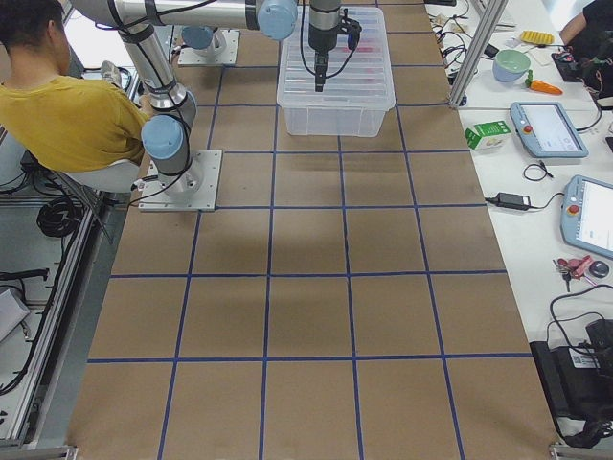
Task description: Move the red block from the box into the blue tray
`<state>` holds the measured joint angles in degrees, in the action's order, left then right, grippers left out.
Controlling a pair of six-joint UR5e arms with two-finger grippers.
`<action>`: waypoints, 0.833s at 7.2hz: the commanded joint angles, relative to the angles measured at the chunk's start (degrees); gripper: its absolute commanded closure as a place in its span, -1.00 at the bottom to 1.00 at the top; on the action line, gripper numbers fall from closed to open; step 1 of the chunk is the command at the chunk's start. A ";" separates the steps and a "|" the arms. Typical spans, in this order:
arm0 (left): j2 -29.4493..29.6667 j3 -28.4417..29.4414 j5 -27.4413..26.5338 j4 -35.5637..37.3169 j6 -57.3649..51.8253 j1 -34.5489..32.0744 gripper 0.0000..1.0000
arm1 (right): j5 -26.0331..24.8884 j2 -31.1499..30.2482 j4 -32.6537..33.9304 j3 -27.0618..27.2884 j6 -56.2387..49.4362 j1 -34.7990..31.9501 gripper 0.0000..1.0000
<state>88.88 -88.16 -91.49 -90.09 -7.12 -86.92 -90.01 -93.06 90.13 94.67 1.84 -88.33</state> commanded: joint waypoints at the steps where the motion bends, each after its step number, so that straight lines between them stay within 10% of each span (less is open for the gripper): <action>1: -0.02 0.01 0.00 0.00 0.00 0.00 -1.00 | 0.18 0.07 0.40 0.16 -0.08 0.00 -1.00; 6: -0.11 -0.17 0.00 0.00 0.00 0.00 -1.00 | 0.54 5.58 3.11 0.69 0.62 0.09 -1.00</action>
<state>88.80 -88.31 -91.50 -90.09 -7.12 -86.92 -89.46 -90.36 91.53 95.20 2.20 -88.25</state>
